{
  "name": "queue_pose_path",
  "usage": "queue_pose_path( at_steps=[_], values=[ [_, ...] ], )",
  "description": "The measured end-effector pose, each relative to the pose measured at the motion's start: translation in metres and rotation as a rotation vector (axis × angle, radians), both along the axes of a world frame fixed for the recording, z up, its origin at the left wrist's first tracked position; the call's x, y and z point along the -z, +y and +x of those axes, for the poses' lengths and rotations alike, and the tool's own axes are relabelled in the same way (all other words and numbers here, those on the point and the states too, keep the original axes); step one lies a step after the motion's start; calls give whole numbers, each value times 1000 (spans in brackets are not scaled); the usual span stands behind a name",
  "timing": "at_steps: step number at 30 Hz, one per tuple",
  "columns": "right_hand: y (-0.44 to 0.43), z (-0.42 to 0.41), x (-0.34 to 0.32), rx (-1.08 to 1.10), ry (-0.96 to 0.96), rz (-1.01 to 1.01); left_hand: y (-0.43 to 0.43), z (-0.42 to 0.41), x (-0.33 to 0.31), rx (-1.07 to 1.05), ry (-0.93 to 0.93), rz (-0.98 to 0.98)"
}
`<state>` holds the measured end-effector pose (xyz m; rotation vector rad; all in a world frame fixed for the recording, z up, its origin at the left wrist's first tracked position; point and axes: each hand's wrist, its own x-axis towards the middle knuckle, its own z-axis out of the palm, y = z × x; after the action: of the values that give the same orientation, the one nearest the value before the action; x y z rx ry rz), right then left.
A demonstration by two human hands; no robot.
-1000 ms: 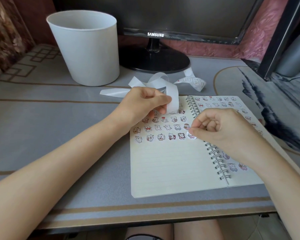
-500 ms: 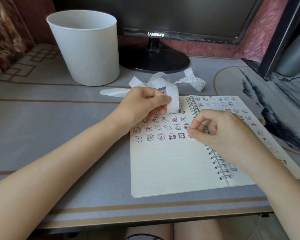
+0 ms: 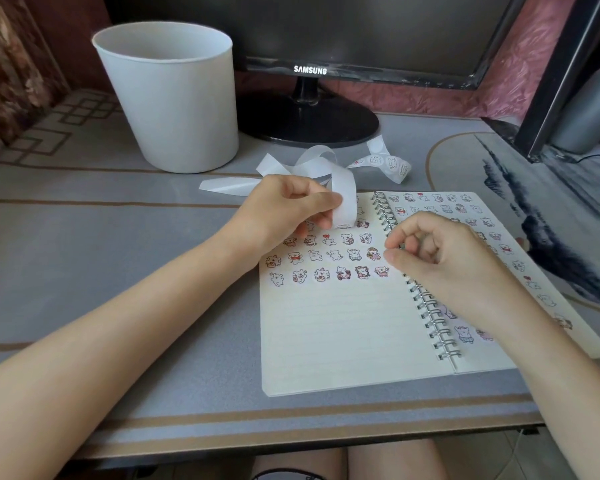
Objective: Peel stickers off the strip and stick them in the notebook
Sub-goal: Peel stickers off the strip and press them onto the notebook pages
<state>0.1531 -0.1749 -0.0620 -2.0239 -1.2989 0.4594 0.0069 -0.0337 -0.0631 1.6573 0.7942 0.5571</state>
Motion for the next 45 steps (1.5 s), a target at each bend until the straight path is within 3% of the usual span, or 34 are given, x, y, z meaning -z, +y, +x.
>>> queue_pose_path(
  at_steps=[16,21,29,34,39,45],
  values=[
    [1,3,1,-4,40,-17,0,-1,-1,-1,7,6],
    [3,4,2,-12,-25,-34,-1,0,-1,-1,2,8],
    [27,-9,-20,-61,-77,207,2,0,0,-6,-112,-43],
    [45,-16,-12,-85,-127,210,3,-1,-2,-38,-183,-49],
    [47,-16,-7,-75,54,324,2,-1,-5,-49,-221,-51],
    [47,-10,-8,-33,187,397,1,-1,-4,21,-142,-37]
  ],
)
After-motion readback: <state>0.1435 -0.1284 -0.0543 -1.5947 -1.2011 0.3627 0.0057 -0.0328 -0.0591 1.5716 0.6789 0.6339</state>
